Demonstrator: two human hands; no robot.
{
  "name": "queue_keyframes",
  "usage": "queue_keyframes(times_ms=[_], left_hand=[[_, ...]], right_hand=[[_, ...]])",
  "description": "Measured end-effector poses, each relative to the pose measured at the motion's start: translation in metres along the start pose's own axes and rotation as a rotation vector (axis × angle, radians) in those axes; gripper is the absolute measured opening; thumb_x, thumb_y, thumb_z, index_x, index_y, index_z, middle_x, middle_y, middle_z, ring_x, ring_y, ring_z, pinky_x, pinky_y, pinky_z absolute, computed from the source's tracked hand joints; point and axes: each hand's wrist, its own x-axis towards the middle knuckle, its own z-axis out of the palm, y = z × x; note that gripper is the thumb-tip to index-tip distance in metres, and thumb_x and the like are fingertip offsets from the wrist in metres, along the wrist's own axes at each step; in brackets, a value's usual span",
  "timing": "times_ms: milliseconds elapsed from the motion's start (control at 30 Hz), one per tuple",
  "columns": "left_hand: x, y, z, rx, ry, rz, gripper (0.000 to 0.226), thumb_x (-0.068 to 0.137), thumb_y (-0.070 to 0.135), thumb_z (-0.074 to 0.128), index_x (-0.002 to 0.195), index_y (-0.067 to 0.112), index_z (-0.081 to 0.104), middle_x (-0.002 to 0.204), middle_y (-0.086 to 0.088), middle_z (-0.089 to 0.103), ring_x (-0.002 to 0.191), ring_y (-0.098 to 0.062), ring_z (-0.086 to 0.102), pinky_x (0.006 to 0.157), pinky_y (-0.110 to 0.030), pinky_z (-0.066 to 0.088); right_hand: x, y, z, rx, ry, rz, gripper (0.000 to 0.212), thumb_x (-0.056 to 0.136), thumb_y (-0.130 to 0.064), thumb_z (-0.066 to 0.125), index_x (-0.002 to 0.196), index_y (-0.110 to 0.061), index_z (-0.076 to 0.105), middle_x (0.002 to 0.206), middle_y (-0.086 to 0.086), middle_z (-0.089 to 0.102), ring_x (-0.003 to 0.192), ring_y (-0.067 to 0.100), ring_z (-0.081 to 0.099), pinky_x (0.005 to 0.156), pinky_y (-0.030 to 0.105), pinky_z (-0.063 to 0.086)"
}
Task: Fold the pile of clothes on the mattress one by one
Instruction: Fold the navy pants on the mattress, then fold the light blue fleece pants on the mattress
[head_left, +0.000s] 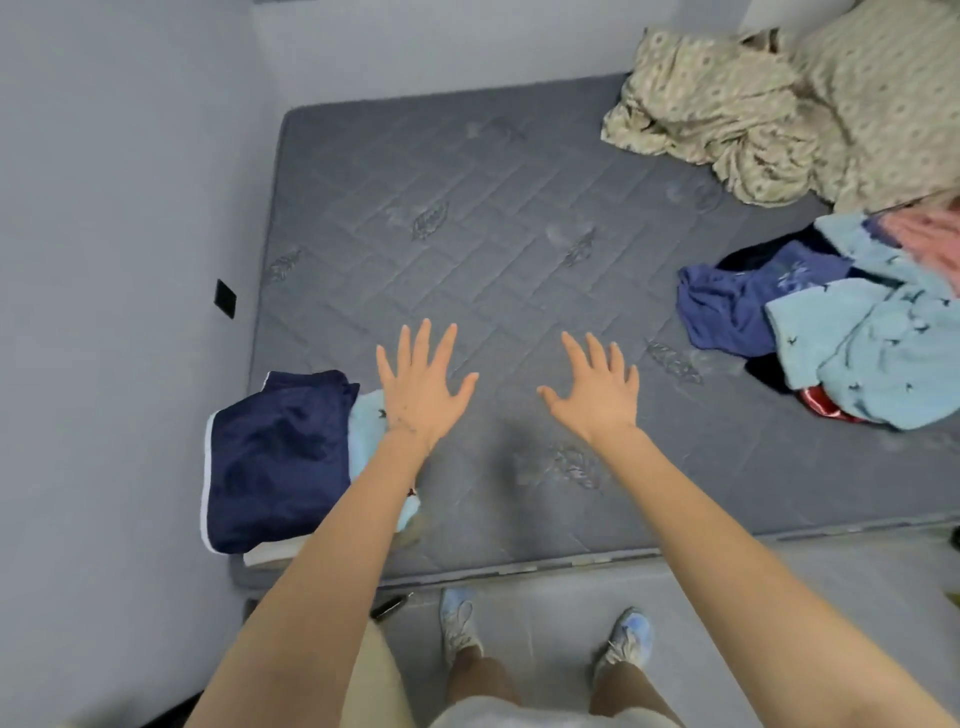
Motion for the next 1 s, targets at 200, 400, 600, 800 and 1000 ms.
queue_keyframes(times_ms=[200,400,600,800,1000], left_hand=[[0.003,0.169,0.023,-0.002,-0.032,0.092,0.070,0.094,0.061,0.037,0.153,0.033,0.012,0.162,-0.003,0.008,0.149,-0.027,-0.004,0.117,-0.055,-0.004],[0.006,0.309,0.037,-0.030,-0.068,0.200,0.071,0.094,0.061,0.037,0.153,0.033,0.011,0.162,-0.002,0.006,0.148,-0.029,-0.008,0.115,-0.056,-0.009],[0.029,0.399,0.050,0.003,-0.112,0.310,0.070,0.095,0.061,0.034,0.154,0.034,0.008,0.162,-0.001,0.003,0.148,-0.027,-0.011,0.115,-0.055,-0.010],[0.072,0.466,0.067,-0.027,-0.165,0.410,0.069,0.095,0.060,0.035,0.153,0.035,0.008,0.162,-0.001,0.002,0.148,-0.025,-0.011,0.116,-0.053,-0.010],[0.121,0.534,0.089,-0.020,-0.226,0.488,0.069,0.095,0.059,0.036,0.154,0.034,0.008,0.162,-0.001,0.004,0.148,-0.024,-0.011,0.115,-0.053,-0.010]], right_hand=[[-0.015,0.165,-0.044,0.053,0.040,0.113,0.080,0.092,-0.055,0.049,0.154,-0.033,0.005,0.162,0.002,0.003,0.149,0.031,0.000,0.118,0.053,0.008],[-0.033,0.301,-0.077,0.117,0.046,0.219,0.081,0.092,-0.055,0.048,0.154,-0.035,0.000,0.162,0.003,0.003,0.148,0.030,0.006,0.117,0.053,0.015],[-0.027,0.393,-0.098,0.143,0.105,0.335,0.081,0.092,-0.056,0.049,0.154,-0.032,0.002,0.161,0.006,0.007,0.147,0.032,0.008,0.116,0.053,0.015],[-0.002,0.454,-0.108,0.205,0.143,0.456,0.081,0.091,-0.056,0.050,0.154,-0.033,0.004,0.161,0.004,0.007,0.147,0.031,0.007,0.116,0.052,0.014],[0.027,0.512,-0.120,0.262,0.192,0.549,0.080,0.090,-0.055,0.052,0.154,-0.032,0.009,0.161,0.004,0.010,0.146,0.032,0.010,0.116,0.054,0.016]])
